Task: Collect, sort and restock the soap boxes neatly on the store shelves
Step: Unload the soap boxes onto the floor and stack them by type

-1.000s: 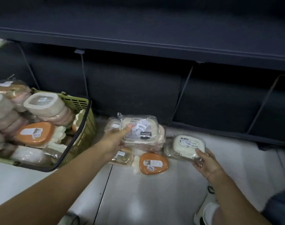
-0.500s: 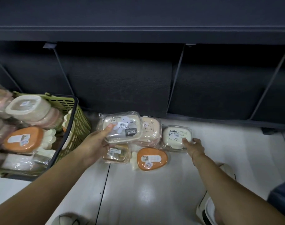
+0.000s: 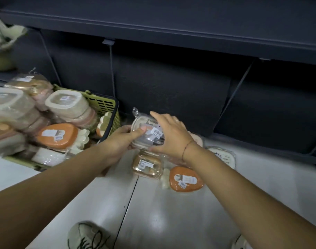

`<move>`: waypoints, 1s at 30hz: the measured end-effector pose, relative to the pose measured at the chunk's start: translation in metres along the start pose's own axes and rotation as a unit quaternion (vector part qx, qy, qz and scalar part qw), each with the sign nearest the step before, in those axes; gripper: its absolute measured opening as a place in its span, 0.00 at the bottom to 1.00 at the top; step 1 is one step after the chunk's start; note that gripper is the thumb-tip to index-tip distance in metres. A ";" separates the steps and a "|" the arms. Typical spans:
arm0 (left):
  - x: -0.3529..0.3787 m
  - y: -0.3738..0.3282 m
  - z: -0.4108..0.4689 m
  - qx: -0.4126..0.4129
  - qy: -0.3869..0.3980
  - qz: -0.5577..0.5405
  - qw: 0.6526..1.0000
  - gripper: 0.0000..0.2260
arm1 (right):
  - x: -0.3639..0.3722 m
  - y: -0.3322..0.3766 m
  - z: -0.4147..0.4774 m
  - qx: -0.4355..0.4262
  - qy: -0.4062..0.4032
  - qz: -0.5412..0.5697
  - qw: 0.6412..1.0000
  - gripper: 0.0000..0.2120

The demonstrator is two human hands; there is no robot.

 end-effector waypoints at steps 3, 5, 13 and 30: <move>-0.030 0.005 0.000 0.109 -0.176 0.215 0.954 0.22 | 0.006 -0.007 0.032 0.014 -0.015 -0.007 1.000 0.49; -0.060 0.021 0.002 0.171 -0.286 0.416 0.846 0.30 | 0.010 -0.017 0.051 0.041 -0.020 -0.013 0.999 0.48; -0.094 0.083 0.012 0.100 -0.224 0.505 0.828 0.35 | 0.047 -0.038 0.080 0.093 0.066 -0.046 0.992 0.49; -0.166 0.032 -0.027 0.277 -0.237 0.531 0.765 0.34 | 0.042 0.039 0.121 0.051 -0.044 -0.034 0.997 0.42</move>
Point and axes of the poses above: each hand's wrist, its own z-axis towards the middle knuckle, its own x-axis out of the palm, y = z × x, the point moved 1 cm from there along z, towards the middle knuckle, and after that the axes turned 10 degrees about -x, right-handed, at the moved point
